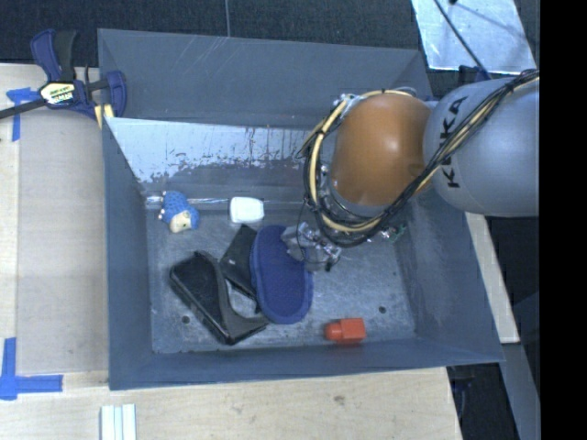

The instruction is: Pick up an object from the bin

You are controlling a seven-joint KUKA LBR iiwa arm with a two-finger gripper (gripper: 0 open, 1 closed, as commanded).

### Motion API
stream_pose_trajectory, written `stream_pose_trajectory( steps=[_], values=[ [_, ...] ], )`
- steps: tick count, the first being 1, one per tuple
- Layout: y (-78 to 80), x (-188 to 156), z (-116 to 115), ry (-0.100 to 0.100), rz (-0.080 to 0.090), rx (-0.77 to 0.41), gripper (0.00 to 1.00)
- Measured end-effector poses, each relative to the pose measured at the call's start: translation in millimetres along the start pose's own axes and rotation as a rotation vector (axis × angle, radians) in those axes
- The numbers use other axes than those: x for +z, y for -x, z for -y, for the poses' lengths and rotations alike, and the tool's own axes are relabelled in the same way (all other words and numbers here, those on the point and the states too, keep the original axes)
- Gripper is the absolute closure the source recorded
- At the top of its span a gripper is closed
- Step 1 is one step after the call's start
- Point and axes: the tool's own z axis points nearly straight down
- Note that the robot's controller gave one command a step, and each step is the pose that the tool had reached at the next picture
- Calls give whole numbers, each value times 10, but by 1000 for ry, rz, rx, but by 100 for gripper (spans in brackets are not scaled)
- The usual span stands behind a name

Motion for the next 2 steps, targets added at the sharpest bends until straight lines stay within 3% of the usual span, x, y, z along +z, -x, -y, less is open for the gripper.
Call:
stream_pose_trajectory(
  steps=[1, 2],
  values=[
    [-261, -1574, -206, -1, 1, 27, 100],
    [-83, -761, -36, 8, -8, 204, 100]
  ],
)
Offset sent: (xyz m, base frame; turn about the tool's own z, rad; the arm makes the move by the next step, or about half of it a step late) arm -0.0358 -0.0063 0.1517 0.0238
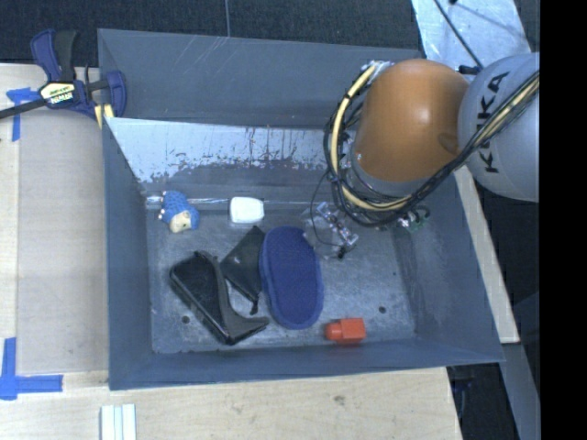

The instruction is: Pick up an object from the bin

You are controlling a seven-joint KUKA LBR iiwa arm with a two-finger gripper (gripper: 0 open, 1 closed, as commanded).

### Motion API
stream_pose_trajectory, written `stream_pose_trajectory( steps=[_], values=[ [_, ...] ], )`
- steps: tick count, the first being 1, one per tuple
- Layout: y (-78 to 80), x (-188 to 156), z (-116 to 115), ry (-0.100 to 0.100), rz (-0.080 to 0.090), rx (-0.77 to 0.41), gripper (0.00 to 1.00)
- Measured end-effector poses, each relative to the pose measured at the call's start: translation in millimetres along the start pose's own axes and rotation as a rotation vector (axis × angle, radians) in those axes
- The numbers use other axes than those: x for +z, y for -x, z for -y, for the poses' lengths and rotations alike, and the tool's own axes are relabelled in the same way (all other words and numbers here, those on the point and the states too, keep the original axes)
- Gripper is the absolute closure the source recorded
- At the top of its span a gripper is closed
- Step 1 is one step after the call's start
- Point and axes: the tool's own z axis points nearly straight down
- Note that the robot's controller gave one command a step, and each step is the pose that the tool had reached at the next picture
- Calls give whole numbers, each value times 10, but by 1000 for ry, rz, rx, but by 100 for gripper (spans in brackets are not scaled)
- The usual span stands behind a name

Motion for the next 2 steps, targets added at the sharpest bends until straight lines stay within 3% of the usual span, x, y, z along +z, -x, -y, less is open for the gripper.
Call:
stream_pose_trajectory(
  steps=[1, 2],
  values=[
    [7, -24, 7, -2, 4, 1, 0],
    [-607, 421, -506, 2, -4, 37, 0]
  ],
)
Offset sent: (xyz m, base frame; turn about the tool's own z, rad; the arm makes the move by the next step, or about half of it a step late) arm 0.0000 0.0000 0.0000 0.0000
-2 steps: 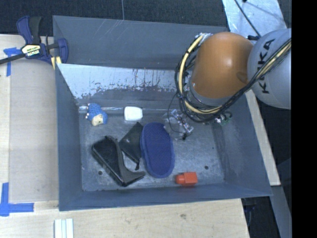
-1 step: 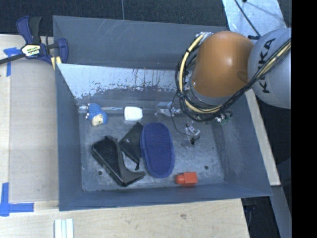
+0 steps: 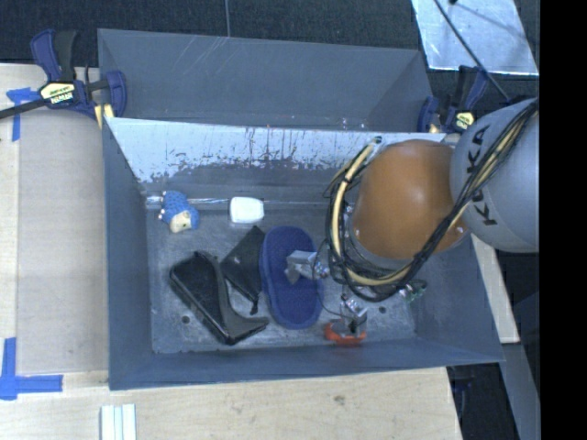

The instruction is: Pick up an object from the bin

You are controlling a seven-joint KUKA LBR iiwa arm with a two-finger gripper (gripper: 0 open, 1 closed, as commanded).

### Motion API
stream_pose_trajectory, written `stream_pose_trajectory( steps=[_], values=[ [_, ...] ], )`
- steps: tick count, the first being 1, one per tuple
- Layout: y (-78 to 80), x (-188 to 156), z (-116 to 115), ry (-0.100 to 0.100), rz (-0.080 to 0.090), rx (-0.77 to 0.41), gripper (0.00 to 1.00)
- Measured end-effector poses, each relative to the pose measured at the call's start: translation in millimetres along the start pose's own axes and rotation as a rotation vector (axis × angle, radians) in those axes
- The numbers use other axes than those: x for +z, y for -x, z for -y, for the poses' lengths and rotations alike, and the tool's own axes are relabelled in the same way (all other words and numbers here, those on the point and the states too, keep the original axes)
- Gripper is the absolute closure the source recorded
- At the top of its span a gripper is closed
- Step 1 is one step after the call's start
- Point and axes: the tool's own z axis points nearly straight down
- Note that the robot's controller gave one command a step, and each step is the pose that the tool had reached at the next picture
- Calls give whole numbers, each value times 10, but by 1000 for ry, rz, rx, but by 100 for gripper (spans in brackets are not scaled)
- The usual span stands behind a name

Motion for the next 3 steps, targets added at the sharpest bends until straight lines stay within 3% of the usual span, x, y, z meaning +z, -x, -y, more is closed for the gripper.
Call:
stream_pose_trajectory(
  steps=[1, 2, 3],
  values=[
    [436, 527, 104, -8, 12, -360, 0],
    [441, 498, 121, -12, 14, -357, 100],
    [403, -1426, 193, -12, 12, -355, 100]
  ],
)
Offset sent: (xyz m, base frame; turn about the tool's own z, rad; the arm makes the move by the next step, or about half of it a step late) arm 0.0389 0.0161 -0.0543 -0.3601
